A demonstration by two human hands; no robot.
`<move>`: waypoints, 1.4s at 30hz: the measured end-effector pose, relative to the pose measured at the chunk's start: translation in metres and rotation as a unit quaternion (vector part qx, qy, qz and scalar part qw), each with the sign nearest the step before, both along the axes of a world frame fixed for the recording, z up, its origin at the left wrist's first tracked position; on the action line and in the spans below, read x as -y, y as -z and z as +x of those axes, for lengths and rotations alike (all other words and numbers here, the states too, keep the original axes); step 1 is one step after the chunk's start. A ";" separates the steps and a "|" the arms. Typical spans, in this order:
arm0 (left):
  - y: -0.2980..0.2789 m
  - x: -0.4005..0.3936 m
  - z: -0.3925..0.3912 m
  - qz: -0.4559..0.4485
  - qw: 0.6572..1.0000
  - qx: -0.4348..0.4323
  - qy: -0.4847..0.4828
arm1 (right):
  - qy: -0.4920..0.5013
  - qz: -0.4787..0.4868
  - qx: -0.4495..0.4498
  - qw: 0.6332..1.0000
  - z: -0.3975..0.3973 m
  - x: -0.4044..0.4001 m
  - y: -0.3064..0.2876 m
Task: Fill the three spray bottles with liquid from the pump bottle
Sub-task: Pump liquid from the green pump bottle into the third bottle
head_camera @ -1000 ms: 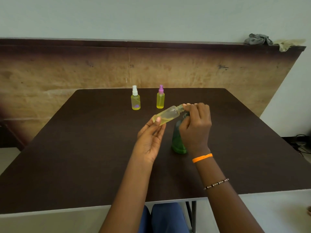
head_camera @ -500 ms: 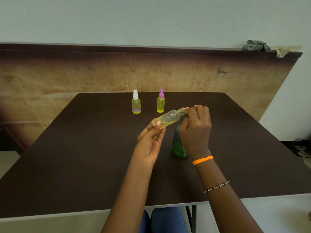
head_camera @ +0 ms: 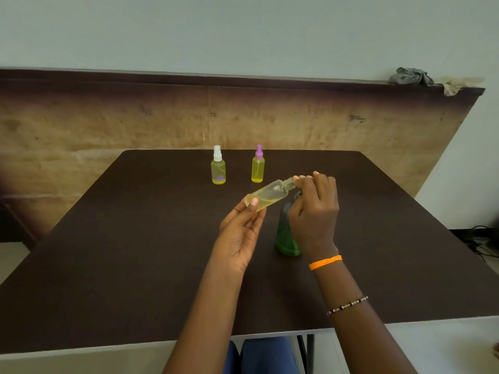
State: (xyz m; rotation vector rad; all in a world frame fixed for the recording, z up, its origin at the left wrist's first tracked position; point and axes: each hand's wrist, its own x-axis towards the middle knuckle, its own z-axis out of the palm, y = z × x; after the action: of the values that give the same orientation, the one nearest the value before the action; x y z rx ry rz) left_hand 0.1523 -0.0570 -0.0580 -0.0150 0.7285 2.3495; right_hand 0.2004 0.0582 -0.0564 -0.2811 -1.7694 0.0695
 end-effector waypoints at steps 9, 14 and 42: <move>0.000 -0.002 0.000 -0.001 1.000 -0.007 0.010 | -0.012 -0.024 0.029 0.999 0.002 -0.001 -0.009; 0.001 -0.002 -0.003 0.003 1.000 -0.017 0.006 | -0.014 -0.048 0.014 0.999 -0.001 -0.001 -0.008; 0.000 0.000 0.004 0.003 1.000 -0.008 0.001 | -0.034 -0.067 0.007 0.997 0.002 0.004 -0.011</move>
State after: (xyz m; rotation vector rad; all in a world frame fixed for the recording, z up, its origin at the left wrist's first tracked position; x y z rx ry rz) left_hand 0.1562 -0.0569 -0.0583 0.0071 0.7291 2.3526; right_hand 0.2024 0.0547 -0.0456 -0.3193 -1.7912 0.2356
